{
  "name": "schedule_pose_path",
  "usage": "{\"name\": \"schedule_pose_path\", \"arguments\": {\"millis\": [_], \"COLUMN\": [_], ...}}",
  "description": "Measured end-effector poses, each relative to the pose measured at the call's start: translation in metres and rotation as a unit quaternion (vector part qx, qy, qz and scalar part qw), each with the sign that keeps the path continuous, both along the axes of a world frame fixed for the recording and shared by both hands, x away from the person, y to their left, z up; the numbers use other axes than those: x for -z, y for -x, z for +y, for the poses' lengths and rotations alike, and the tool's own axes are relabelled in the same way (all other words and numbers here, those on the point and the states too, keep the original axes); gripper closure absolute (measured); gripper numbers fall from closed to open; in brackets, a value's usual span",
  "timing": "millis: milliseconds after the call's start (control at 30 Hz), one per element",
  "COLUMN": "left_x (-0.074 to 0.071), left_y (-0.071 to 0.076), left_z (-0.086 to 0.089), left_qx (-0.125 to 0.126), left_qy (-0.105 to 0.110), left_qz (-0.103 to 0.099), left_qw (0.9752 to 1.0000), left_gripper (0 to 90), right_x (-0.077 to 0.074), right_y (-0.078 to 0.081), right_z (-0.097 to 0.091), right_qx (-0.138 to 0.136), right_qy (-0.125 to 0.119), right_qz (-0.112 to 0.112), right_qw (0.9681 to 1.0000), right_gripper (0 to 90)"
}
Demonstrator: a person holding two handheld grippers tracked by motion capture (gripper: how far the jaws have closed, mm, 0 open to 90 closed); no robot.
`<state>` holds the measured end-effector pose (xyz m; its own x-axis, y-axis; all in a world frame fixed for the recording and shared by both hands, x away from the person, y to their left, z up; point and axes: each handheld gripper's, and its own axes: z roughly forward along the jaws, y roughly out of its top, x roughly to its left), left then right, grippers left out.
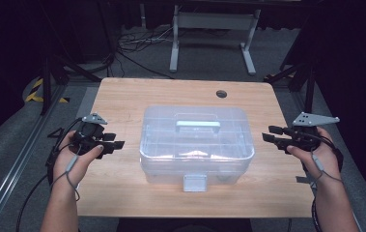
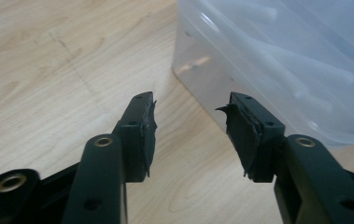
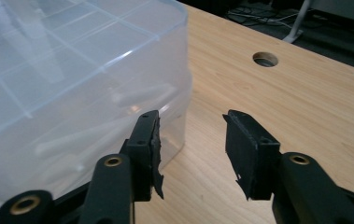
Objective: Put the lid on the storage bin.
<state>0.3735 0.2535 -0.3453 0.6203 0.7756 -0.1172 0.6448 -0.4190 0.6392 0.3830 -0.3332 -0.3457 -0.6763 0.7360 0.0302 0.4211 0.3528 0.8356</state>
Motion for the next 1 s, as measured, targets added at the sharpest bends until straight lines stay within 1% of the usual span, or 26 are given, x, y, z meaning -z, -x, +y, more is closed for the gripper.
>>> {"name": "schedule_pose_path", "arguments": {"millis": [33,100,133,200,233,300,367,433,500,533,600,633,700,800,867,933,1000], "left_x": [0.001,0.004,0.005,0.008,0.009,0.014,0.018,0.023,0.026,0.028,0.030,0.032,0.036,0.042,0.046,0.049,0.053], "left_y": [0.000,-0.002,-0.003,-0.004,-0.005,-0.008,-0.010,-0.013,-0.015,-0.016,-0.017,-0.018,-0.020,-0.023,-0.025,-0.026,-0.028], "left_z": [0.001,0.003,0.003,0.004,0.004,0.006,0.006,0.008,0.009,0.010,0.010,0.010,0.010,0.009,0.008,0.007,0.005], "left_qx": [-0.007,-0.011,-0.013,-0.018,-0.018,-0.022,-0.023,-0.025,-0.026,-0.023,-0.025,-0.023,-0.022,-0.016,-0.015,-0.016,-0.012], "left_qy": [0.002,0.001,-0.001,-0.008,-0.015,-0.024,-0.030,-0.031,-0.032,-0.037,-0.031,-0.031,-0.032,-0.042,-0.056,-0.060,-0.057], "left_qz": [-0.004,-0.011,-0.014,-0.019,-0.025,-0.028,-0.021,-0.021,-0.022,-0.022,-0.022,-0.023,-0.021,-0.021,-0.021,-0.019,-0.014], "left_qw": [1.0000,0.9999,0.9998,0.9996,0.9994,0.9991,0.9991,0.9990,0.9989,0.9988,0.9990,0.9990,0.9990,0.9988,0.9981,0.9979,0.9982], "left_gripper": [50.3,48.4,47.6,47.1,46.3,44.0,43.8,43.5,42.8,42.3,41.4,41.0,40.1,39.3,36.3,36.0,36.2], "right_x": [0.001,0.004,0.006,0.009,0.011,0.016,0.020,0.025,0.029,0.031,0.035,0.037,0.043,0.050,0.054,0.059,0.065], "right_y": [-0.001,-0.004,-0.005,-0.008,-0.010,-0.014,-0.017,-0.020,-0.022,-0.024,-0.026,-0.028,-0.031,-0.035,-0.037,-0.039,-0.042], "right_z": [-0.001,-0.005,-0.007,-0.010,-0.013,-0.018,-0.022,-0.025,-0.027,-0.028,-0.029,-0.029,-0.030,-0.028,-0.027,-0.025,-0.022], "right_qx": [0.002,0.009,0.012,0.017,0.022,0.034,0.041,0.044,0.048,0.050,0.055,0.057,0.059,0.058,0.055,0.052,0.049], "right_qy": [0.001,0.007,0.007,0.010,0.013,0.019,0.021,0.018,0.018,0.017,0.020,0.022,0.023,0.023,0.026,0.025,0.028], "right_qz": [-0.004,-0.012,-0.011,-0.018,-0.022,-0.026,-0.024,-0.017,-0.018,-0.017,-0.017,-0.019,-0.015,-0.012,-0.013,-0.013,-0.011], "right_qw": [1.0000,0.9999,0.9998,0.9996,0.9994,0.9989,0.9986,0.9987,0.9985,0.9985,0.9981,0.9980,0.9979,0.9980,0.9981,0.9982,0.9983], "right_gripper": [53.1,51.3,50.3,48.0,47.0,45.0,44.7,44.6,43.7,43.3,42.8,42.3,41.5,40.8,40.8,40.5,40.4]}}
